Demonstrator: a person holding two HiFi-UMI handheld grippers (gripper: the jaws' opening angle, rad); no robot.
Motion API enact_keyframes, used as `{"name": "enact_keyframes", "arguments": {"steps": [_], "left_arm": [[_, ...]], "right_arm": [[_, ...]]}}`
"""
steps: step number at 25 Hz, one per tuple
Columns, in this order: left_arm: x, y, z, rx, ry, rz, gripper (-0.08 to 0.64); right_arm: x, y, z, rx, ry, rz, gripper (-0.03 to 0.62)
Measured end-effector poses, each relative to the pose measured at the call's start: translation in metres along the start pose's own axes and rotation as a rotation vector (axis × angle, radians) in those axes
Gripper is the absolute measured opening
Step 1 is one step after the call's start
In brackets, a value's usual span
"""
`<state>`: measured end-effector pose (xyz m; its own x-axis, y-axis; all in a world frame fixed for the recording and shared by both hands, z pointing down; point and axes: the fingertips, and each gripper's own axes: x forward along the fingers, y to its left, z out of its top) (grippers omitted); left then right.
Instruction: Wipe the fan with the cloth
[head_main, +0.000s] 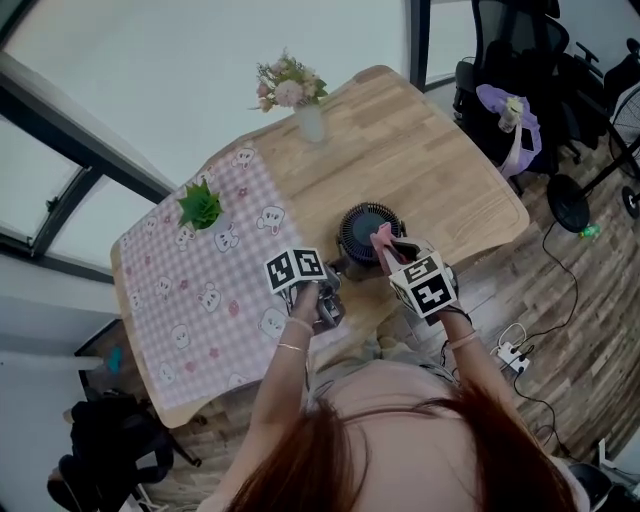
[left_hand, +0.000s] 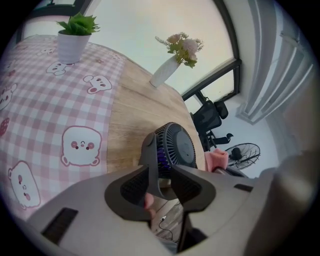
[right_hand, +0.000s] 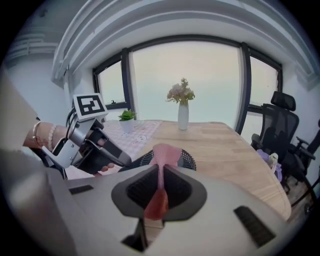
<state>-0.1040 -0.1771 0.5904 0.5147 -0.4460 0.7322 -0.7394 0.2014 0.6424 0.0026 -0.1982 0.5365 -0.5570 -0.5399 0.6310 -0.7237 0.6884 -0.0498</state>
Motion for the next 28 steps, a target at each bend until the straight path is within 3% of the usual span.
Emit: {"name": "enact_keyframes", "arguments": {"steps": [3, 7, 12, 25, 28], "left_arm": [[-0.013, -0.012, -0.001, 0.065, -0.050, 0.013, 0.129], [-0.032, -0.026, 0.001, 0.171, -0.148, 0.050, 0.100], [-0.049, -0.037, -0.009, 0.249, -0.228, 0.075, 0.080], [-0.088, -0.067, -0.029, 0.626, -0.426, 0.265, 0.058], [-0.101, -0.083, -0.026, 0.684, -0.491, 0.284, 0.049]], "right_arm": [[-0.013, -0.002, 0.006, 0.061, -0.064, 0.015, 0.029], [-0.022, -0.007, 0.010, 0.060, -0.093, 0.013, 0.029], [-0.037, -0.005, 0.012, 0.094, -0.153, 0.032, 0.028], [-0.077, 0.003, 0.019, 0.105, -0.296, 0.064, 0.027], [-0.087, 0.003, 0.022, 0.107, -0.331, 0.057, 0.026]]}}
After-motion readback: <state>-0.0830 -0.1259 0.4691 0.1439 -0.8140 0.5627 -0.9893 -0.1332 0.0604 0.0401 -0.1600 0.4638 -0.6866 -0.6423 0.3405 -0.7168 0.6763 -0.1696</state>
